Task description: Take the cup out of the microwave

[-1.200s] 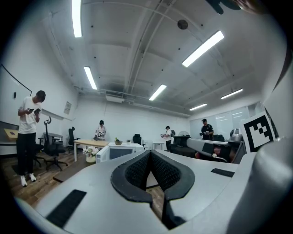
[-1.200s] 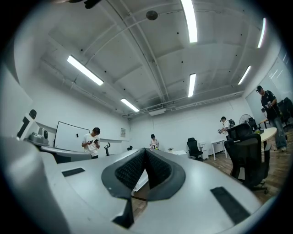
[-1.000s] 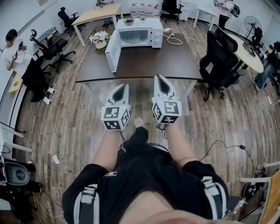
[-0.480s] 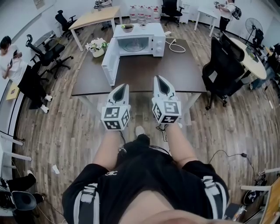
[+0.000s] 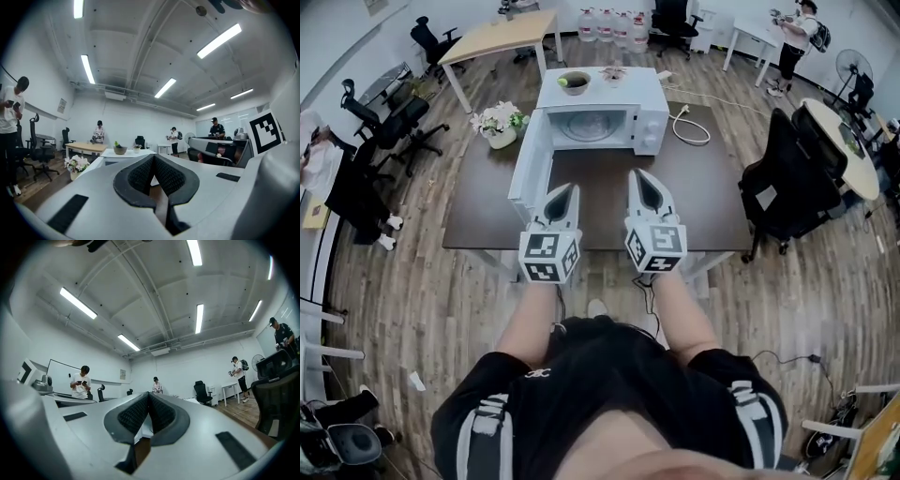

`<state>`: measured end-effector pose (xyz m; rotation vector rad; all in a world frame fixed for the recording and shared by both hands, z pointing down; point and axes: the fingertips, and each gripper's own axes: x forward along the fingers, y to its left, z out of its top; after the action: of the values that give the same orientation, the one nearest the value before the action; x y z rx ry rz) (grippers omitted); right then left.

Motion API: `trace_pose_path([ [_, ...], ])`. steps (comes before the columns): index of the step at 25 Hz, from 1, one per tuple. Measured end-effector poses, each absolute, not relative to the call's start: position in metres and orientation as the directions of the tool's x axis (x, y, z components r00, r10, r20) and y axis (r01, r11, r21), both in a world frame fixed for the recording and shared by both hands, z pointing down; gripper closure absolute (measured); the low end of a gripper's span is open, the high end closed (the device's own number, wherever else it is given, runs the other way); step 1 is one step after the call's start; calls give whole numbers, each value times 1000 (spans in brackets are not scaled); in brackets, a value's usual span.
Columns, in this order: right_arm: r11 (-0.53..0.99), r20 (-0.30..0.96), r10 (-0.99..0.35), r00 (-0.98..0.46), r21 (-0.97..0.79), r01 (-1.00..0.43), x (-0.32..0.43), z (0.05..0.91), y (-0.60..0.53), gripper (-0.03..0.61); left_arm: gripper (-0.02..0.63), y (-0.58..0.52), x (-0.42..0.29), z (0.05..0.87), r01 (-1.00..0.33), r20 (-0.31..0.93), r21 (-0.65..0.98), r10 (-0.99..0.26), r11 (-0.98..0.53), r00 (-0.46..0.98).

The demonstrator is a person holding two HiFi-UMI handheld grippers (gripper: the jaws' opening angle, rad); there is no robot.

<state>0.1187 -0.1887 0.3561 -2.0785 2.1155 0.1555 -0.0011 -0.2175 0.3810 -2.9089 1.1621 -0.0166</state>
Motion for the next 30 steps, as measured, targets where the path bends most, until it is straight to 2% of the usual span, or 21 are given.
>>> trace_pose_path([
  [9,47,-174,-984,-37,-50,-998,160,361,-311,577,612,-341,40,378,-711,18,-2,-711,-703,703],
  [19,132,-138,-982,-126,-30,-991,182,364,-372,577,612,-391,67,378,-763,37,-11,-763,-646,645],
  [26,123,-142,-983,-117,-35,-992,189,374,-404,577,612,-416,68,380,-789,45,9,-788,-614,614],
  [27,133,-143,-982,-127,-37,-990,188,377,-409,570,612,-419,67,383,-793,50,13,-791,-610,609],
  [29,172,-133,-977,-165,-44,-984,183,384,-419,409,612,-425,65,389,-799,61,22,-797,-601,601],
  [30,187,-124,-976,-180,-48,-981,181,389,-425,367,612,-427,64,393,-802,66,25,-799,-597,598],
])
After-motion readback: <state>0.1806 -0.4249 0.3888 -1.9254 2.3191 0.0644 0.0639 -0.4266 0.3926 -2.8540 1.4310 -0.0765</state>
